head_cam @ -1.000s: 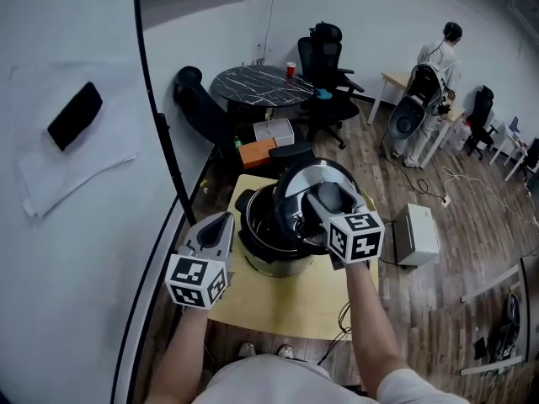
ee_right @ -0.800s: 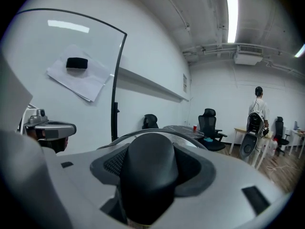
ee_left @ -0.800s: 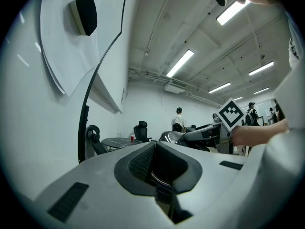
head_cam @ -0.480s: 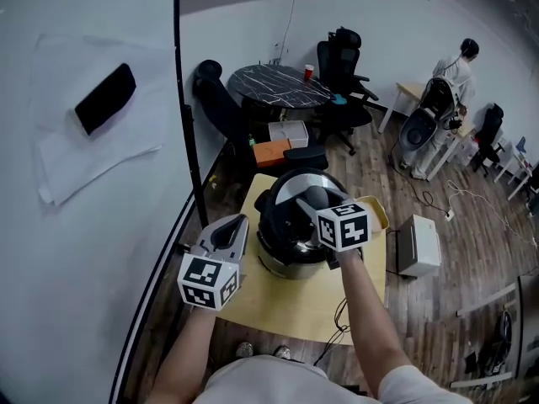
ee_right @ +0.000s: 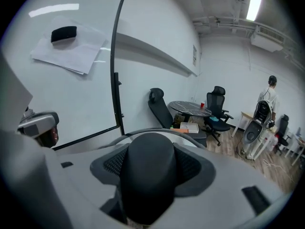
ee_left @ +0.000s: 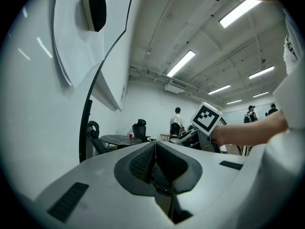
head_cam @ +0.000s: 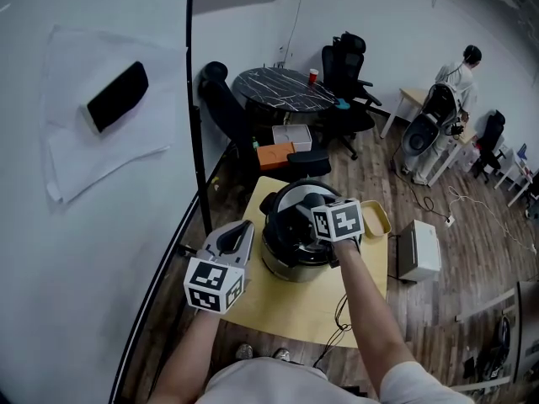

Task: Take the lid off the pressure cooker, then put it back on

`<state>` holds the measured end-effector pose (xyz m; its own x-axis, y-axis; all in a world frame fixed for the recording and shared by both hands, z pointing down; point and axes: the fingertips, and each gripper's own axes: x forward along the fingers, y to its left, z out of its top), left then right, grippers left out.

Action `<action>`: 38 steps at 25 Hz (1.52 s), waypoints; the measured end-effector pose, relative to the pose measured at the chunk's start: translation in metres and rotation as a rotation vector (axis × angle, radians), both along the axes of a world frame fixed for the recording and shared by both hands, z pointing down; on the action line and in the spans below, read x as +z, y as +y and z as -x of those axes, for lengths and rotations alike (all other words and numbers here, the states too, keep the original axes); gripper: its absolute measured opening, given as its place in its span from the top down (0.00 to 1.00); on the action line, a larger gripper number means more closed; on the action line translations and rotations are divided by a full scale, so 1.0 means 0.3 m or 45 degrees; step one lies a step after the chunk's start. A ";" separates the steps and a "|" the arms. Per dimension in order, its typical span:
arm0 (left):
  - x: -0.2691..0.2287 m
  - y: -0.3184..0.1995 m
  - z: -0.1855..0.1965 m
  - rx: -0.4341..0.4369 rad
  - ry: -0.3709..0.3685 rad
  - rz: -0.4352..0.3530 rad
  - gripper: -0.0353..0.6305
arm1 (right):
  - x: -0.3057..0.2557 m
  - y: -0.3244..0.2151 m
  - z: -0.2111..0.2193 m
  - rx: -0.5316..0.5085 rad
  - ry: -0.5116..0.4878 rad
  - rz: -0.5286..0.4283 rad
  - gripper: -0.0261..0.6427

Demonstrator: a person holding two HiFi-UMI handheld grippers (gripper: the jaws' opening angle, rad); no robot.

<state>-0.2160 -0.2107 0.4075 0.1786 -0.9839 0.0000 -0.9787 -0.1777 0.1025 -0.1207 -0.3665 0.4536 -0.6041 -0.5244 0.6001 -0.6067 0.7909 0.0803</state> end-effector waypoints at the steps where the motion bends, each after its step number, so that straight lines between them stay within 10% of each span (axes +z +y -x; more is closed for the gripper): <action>1: 0.001 0.000 -0.004 0.002 0.000 0.000 0.93 | 0.003 -0.001 -0.003 0.004 0.000 0.009 0.55; 38: 0.023 -0.037 -0.067 -0.007 -0.022 0.035 0.93 | 0.059 -0.014 0.027 -0.165 0.038 0.130 0.54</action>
<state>-0.1960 -0.2218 0.4144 0.1727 -0.9845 0.0303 -0.9814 -0.1693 0.0907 -0.1289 -0.3707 0.4713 -0.6438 -0.3784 0.6651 -0.4974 0.8675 0.0121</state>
